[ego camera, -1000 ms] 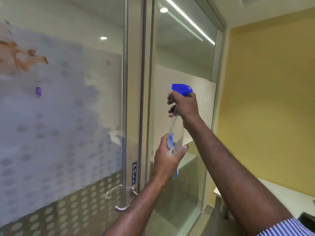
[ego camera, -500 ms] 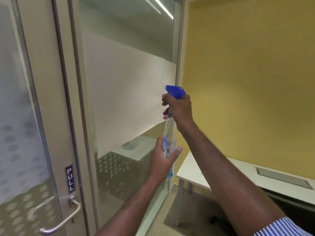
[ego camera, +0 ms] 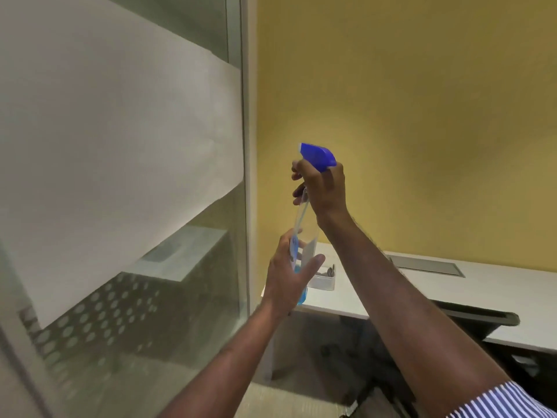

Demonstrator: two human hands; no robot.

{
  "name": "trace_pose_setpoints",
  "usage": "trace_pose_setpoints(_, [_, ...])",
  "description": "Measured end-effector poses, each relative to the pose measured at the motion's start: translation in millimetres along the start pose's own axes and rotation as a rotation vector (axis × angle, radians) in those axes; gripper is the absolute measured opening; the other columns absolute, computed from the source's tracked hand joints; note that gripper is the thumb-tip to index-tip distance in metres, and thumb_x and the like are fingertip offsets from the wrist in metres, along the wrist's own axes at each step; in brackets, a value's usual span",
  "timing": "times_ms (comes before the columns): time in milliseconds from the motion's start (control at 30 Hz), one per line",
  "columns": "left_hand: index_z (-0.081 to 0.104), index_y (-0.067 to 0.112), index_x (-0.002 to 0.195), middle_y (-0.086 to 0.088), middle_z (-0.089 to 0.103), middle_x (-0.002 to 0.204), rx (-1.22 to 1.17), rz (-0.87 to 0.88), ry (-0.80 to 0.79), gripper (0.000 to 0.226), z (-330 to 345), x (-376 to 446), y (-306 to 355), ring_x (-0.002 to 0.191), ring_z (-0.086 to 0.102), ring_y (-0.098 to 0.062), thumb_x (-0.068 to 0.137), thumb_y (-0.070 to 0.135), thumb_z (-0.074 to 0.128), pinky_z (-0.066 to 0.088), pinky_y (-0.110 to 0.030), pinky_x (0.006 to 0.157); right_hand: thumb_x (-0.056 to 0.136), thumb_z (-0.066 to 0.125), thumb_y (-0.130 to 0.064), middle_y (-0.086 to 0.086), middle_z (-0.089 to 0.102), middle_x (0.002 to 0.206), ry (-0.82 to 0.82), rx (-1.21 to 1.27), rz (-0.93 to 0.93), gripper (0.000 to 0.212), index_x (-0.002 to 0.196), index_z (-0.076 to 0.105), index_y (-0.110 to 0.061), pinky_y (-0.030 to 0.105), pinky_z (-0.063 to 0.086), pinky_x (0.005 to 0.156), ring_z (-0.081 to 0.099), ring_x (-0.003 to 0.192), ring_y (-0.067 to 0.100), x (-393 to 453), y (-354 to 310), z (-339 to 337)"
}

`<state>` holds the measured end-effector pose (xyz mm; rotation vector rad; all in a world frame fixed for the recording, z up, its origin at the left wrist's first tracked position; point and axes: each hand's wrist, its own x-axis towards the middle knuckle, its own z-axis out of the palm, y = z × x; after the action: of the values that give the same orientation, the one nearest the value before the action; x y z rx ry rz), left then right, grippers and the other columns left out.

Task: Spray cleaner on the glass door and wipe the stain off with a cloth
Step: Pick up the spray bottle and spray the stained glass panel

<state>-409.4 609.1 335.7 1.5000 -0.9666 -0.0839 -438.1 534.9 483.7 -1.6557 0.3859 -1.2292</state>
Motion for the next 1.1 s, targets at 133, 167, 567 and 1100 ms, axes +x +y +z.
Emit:
trace_pose_setpoints(133, [0.041,0.028,0.146,0.009,0.059,0.131,0.001,-0.019,-0.1,0.094,12,37,-26,0.117,0.064,-0.02,0.07,0.082,0.054,0.057,-0.048,0.103,0.092,0.065,-0.012,0.008,0.068,0.069,0.067,-0.04,-0.014,0.016,0.077,0.066,-0.011,0.031,0.056,0.046,0.063,0.045,0.021,27,30,2])
trace_pose_setpoints(167, [0.039,0.028,0.148,0.005,0.059,0.135,-0.007,-0.026,-0.119,0.097,15,45,-32,0.119,0.064,-0.022,0.069,0.083,0.053,0.056,-0.05,0.104,0.092,0.065,-0.011,0.007,0.068,0.069,0.085,-0.052,-0.012,0.017,0.076,0.066,-0.013,0.031,0.056,0.046,0.064,0.046,0.021,34,37,2])
trace_pose_setpoints(567, [0.032,0.031,0.153,0.001,0.051,0.15,-0.144,-0.096,-0.292,0.13,89,128,-87,0.126,0.062,-0.025,0.051,0.11,0.028,0.052,-0.053,0.11,0.093,0.067,-0.014,0.005,0.065,0.066,0.202,-0.062,0.045,0.016,0.08,0.067,-0.005,0.028,0.052,0.046,0.06,0.045,0.016,122,128,-31])
trace_pose_setpoints(1100, [0.029,0.028,0.155,-0.003,0.049,0.152,-0.177,-0.178,-0.259,0.121,307,265,-161,0.132,0.057,-0.025,0.062,0.105,0.031,0.048,-0.055,0.112,0.089,0.075,-0.026,-0.007,0.066,0.062,0.171,-0.041,0.107,0.019,0.079,0.068,-0.011,0.027,0.052,0.046,0.06,0.045,0.014,291,273,-158])
